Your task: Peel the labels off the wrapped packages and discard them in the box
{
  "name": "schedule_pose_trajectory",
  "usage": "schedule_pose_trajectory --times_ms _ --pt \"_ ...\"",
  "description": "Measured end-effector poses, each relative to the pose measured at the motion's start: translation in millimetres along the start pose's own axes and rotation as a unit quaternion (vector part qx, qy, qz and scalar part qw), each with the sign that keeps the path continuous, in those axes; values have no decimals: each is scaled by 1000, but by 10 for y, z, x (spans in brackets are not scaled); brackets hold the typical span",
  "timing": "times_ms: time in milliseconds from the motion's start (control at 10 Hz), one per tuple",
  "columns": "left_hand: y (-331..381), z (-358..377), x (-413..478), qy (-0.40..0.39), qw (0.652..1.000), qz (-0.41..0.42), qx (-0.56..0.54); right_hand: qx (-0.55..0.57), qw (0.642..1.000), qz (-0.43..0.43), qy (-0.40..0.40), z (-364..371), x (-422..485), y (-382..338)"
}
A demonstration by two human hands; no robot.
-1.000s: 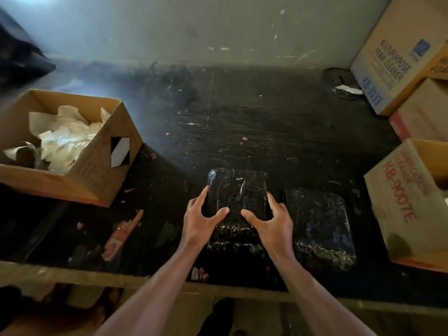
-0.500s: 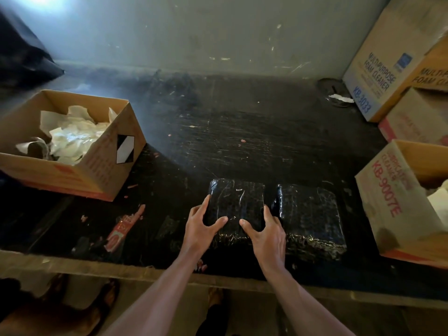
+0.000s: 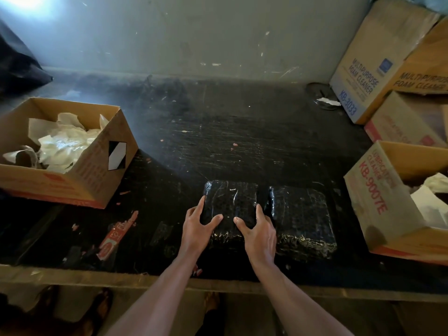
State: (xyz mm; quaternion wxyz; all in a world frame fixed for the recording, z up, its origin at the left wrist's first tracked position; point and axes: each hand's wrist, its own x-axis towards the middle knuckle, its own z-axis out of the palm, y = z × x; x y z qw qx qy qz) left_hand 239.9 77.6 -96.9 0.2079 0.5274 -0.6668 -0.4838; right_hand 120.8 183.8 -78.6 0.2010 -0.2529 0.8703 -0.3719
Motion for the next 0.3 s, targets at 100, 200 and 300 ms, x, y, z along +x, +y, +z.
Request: schedule_pose_trajectory --times_ms 100,200,300 --pt "6 1 -39 -1 1000 3 9 -6 1000 -5 -11 -23 -30 -9" --pt "75 -19 -107 18 1000 -12 -17 -9 1000 -21 -9 -83 -133 3" --pt "25 -176 -416 116 990 -14 -82 27 999 -41 -7 -215 -503 166"
